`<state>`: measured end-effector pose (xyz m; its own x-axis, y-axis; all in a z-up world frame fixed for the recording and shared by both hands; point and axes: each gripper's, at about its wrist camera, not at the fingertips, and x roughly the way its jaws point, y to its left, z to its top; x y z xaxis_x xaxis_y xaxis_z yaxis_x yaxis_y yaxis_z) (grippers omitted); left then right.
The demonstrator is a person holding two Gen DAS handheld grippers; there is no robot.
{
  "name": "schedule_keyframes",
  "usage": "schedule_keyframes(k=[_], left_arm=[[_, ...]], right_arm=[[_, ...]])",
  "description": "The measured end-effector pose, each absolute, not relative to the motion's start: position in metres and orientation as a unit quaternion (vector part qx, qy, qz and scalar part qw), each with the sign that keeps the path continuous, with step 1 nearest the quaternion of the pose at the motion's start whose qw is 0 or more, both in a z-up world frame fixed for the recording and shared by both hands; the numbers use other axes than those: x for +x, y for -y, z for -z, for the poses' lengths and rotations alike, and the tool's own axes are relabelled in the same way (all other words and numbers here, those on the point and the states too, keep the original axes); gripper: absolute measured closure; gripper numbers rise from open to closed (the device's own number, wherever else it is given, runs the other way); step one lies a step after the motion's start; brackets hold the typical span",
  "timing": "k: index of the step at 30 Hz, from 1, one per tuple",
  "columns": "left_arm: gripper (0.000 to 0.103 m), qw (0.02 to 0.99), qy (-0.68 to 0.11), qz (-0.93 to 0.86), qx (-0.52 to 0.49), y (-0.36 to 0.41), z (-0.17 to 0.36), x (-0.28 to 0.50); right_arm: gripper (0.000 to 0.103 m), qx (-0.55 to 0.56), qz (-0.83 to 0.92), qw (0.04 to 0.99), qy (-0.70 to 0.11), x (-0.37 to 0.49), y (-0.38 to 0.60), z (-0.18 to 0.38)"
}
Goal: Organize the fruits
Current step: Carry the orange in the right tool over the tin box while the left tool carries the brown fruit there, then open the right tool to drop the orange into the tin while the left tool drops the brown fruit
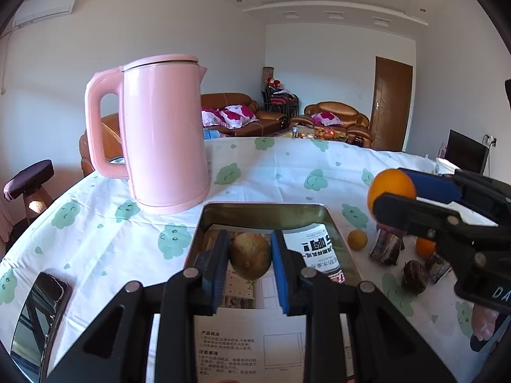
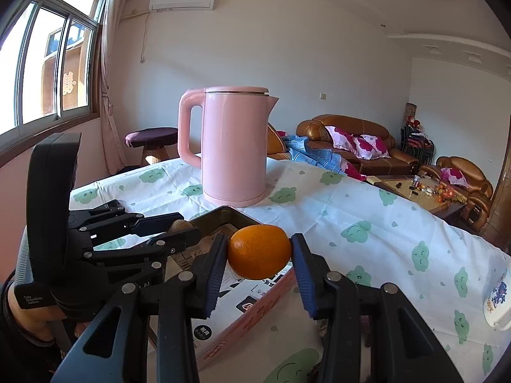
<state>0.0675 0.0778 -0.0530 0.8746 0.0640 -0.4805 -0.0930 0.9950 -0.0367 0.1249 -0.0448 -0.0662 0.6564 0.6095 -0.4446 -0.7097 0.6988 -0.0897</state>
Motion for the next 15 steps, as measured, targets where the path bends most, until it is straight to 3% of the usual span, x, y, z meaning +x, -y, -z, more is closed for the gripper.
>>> schedule_keyframes(k=[15], left_arm=[[0.076, 0.960, -0.275, -0.049, -0.028, -0.091, 0.059, 0.082]], right_arm=[[0.060, -0.147, -0.371, 0.888, -0.229, 0.141, 0.015, 0.092]])
